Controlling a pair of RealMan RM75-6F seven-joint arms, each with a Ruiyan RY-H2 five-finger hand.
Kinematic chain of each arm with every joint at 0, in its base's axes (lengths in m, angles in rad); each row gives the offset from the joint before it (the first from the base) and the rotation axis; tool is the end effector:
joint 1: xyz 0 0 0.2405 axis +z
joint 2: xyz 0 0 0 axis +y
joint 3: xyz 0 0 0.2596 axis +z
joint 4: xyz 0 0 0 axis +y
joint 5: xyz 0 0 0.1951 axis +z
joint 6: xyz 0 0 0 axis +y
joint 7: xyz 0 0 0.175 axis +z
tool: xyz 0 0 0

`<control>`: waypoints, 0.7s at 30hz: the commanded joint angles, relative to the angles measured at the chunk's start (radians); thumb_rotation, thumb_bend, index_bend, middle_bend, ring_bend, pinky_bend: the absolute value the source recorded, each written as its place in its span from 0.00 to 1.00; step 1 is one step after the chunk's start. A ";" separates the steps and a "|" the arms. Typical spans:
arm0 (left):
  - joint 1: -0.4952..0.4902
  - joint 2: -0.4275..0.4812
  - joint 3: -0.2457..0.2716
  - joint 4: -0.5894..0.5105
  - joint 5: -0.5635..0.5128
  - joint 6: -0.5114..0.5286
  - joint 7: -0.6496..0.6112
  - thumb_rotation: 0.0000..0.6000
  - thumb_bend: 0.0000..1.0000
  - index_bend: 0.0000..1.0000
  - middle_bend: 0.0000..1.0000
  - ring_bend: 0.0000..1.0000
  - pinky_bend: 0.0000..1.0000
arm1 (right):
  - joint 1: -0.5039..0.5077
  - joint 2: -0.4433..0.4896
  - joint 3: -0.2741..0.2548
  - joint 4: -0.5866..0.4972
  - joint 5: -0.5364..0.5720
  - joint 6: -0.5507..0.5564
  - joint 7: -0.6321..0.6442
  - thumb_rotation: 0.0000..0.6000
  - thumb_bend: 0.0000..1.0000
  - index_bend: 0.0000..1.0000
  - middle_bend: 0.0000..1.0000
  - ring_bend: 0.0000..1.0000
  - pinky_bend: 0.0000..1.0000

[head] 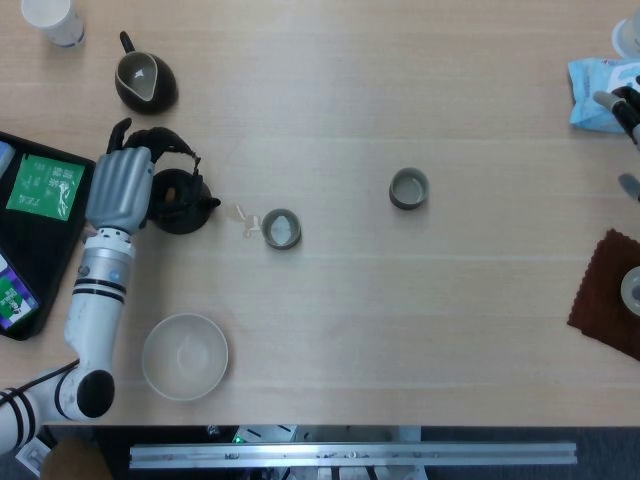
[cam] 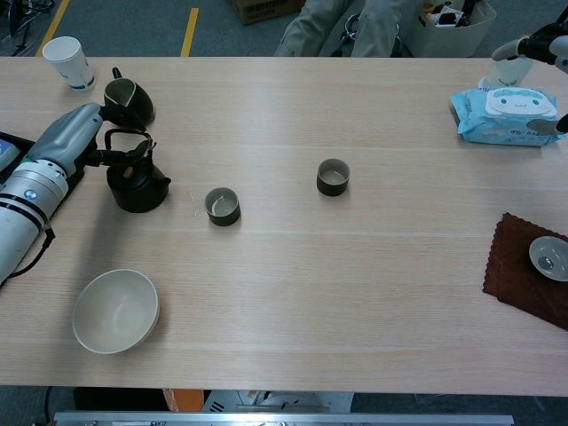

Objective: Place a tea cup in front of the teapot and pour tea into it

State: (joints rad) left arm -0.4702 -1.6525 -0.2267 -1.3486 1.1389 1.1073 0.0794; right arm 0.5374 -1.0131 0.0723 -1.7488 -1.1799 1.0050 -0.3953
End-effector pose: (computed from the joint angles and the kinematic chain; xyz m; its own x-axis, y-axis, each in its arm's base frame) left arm -0.2370 0.3394 -0.0039 0.1069 0.1987 0.9742 0.9943 -0.0158 -0.1059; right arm -0.2407 -0.3267 0.1394 0.6796 -0.2295 0.6967 -0.7333 -0.2373 0.6371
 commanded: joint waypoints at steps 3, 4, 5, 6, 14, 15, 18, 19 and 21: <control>0.012 0.035 0.006 -0.031 0.045 0.043 -0.012 0.61 0.33 0.33 0.25 0.20 0.06 | -0.006 0.007 0.002 -0.005 -0.002 0.010 0.006 1.00 0.23 0.15 0.18 0.08 0.09; 0.014 0.043 0.008 -0.039 0.054 0.051 -0.011 0.62 0.33 0.33 0.25 0.20 0.06 | -0.009 0.009 0.002 -0.006 -0.004 0.015 0.008 1.00 0.23 0.15 0.18 0.08 0.09; 0.017 0.056 0.011 -0.051 0.066 0.061 -0.008 0.64 0.33 0.33 0.25 0.20 0.06 | -0.015 0.011 0.002 -0.008 -0.006 0.024 0.012 1.00 0.23 0.15 0.18 0.08 0.09; 0.019 0.067 0.014 -0.061 0.076 0.068 -0.004 0.69 0.33 0.33 0.25 0.19 0.06 | -0.020 0.013 0.001 -0.010 -0.008 0.031 0.016 1.00 0.23 0.15 0.18 0.08 0.09; 0.058 0.193 0.074 -0.154 0.170 0.139 0.075 1.00 0.33 0.33 0.25 0.19 0.06 | -0.108 0.030 -0.015 -0.021 -0.039 0.139 0.088 1.00 0.23 0.15 0.18 0.08 0.09; 0.068 0.210 0.083 -0.167 0.182 0.154 0.080 1.00 0.33 0.33 0.26 0.19 0.06 | -0.125 0.033 -0.020 -0.020 -0.045 0.158 0.099 1.00 0.23 0.15 0.18 0.08 0.09; 0.096 0.243 0.106 -0.189 0.215 0.197 0.084 1.00 0.33 0.33 0.26 0.19 0.06 | -0.170 0.031 -0.030 -0.010 -0.064 0.216 0.123 1.00 0.23 0.15 0.18 0.08 0.09; 0.106 0.250 0.111 -0.195 0.223 0.213 0.081 1.00 0.33 0.33 0.26 0.19 0.06 | -0.184 0.028 -0.034 -0.006 -0.071 0.232 0.131 1.00 0.23 0.15 0.18 0.08 0.09; 0.128 0.269 0.121 -0.210 0.237 0.245 0.075 1.00 0.33 0.33 0.27 0.19 0.06 | -0.214 0.023 -0.045 0.003 -0.090 0.265 0.155 1.00 0.23 0.15 0.18 0.08 0.09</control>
State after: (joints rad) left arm -0.3614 -1.4015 -0.1189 -1.5432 1.3617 1.3287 0.1571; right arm 0.3475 -0.9861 0.0388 -1.7550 -1.2516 1.2446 -0.2619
